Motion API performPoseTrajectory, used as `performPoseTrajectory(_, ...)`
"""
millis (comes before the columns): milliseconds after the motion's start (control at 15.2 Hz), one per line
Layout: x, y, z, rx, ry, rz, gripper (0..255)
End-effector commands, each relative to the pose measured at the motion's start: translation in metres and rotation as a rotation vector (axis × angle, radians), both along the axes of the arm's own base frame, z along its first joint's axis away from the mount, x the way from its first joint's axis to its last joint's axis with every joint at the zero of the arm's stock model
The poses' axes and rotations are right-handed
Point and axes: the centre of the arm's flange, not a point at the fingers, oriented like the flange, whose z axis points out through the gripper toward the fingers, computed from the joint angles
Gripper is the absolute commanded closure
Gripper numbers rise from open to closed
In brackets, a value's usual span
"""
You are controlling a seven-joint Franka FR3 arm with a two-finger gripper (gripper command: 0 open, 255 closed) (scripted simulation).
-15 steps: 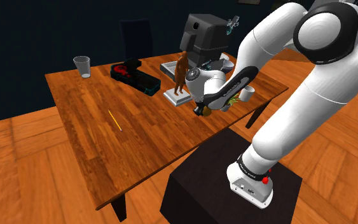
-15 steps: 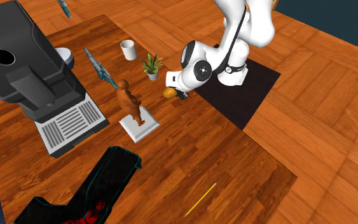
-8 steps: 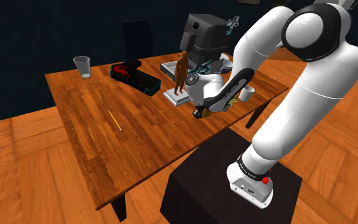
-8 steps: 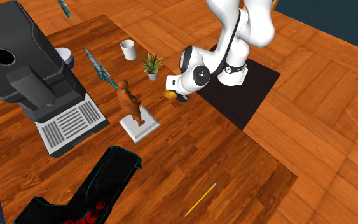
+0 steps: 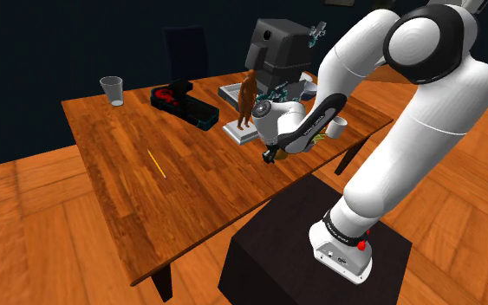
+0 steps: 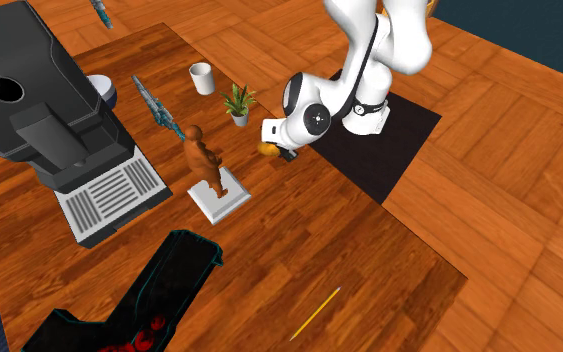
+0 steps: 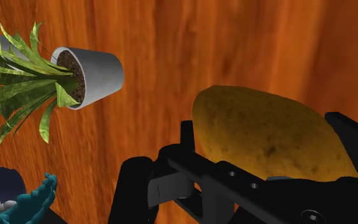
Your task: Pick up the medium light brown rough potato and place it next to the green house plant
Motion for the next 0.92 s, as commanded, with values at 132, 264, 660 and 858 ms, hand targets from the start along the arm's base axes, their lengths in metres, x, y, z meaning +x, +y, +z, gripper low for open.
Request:
performPoseTrajectory(132,0.001,0.007,0.011,0.000,0.001,0.000,0)
performPoseTrajectory(264,0.005,0.021,0.033,0.000,0.001,0.000,0)
performPoseTrajectory(660,0.006,0.026,0.041,0.000,0.001,0.000,0)
performPoseTrajectory(858,0.006,0.026,0.041,0.000,0.001,0.000,0)
